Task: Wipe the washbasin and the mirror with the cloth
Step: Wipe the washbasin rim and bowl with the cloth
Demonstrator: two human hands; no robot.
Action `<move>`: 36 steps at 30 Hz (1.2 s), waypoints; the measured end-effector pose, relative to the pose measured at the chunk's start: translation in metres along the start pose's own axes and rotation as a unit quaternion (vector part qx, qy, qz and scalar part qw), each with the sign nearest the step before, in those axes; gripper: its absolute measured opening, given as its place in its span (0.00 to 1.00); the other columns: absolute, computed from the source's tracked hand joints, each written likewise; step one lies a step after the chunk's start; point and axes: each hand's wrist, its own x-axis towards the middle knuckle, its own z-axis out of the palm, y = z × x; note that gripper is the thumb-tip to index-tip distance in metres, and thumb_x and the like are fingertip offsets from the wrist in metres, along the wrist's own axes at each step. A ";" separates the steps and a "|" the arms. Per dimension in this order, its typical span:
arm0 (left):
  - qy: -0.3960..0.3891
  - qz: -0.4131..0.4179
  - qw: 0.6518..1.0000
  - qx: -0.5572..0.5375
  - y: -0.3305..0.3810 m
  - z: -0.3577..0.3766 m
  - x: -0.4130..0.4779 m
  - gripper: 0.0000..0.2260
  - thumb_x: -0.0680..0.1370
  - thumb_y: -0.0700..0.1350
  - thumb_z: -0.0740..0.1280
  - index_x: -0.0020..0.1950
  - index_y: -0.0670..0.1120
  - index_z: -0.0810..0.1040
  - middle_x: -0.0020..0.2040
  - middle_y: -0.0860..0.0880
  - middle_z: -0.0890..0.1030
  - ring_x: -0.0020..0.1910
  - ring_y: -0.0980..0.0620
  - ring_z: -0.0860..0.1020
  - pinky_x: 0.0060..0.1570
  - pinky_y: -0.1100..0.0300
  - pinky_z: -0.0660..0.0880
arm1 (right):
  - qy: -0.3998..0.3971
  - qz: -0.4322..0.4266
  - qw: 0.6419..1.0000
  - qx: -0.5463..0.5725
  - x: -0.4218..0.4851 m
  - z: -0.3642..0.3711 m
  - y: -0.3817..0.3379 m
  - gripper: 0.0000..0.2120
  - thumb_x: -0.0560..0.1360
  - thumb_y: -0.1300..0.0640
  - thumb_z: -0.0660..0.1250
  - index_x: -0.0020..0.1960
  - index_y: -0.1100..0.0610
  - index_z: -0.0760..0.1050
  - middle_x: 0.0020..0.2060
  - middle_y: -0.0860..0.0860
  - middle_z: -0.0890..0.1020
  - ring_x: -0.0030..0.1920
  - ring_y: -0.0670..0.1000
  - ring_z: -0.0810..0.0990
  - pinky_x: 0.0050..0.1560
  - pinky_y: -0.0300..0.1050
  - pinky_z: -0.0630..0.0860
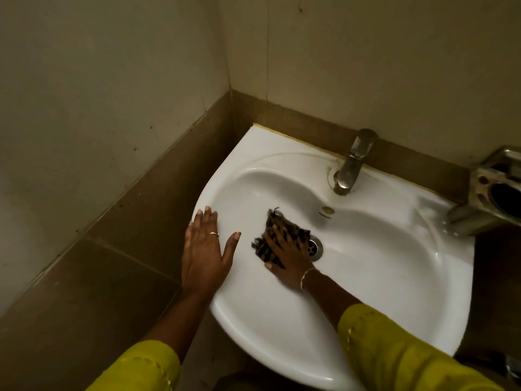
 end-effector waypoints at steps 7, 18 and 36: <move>0.000 0.001 1.000 0.005 0.000 -0.002 0.000 0.37 0.72 0.65 0.46 0.72 0.40 0.60 0.74 0.42 0.61 0.74 0.47 0.55 0.70 0.57 0.46 | -0.029 -0.002 0.924 0.381 -0.036 -0.025 -0.015 0.21 0.80 0.51 0.52 0.70 0.58 0.61 0.71 0.55 0.63 0.73 0.58 0.59 0.74 0.53 0.48; 0.001 0.000 1.000 0.000 -0.002 0.000 -0.001 0.43 0.71 0.71 0.40 0.72 0.40 0.60 0.73 0.42 0.62 0.74 0.46 0.56 0.70 0.58 0.45 | 0.048 0.167 0.561 0.809 -0.051 -0.089 -0.033 0.26 0.67 0.68 0.69 0.65 0.60 0.71 0.60 0.60 0.78 0.58 0.61 0.78 0.52 0.54 0.79; -0.001 0.016 1.000 0.009 -0.003 -0.002 0.001 0.38 0.75 0.66 0.39 0.71 0.39 0.63 0.72 0.41 0.64 0.72 0.46 0.59 0.68 0.63 0.42 | -0.045 -0.170 0.765 -0.620 0.042 -0.108 0.025 0.26 0.82 0.56 0.50 0.76 0.53 0.42 0.76 0.54 0.40 0.75 0.59 0.38 0.60 0.59 0.26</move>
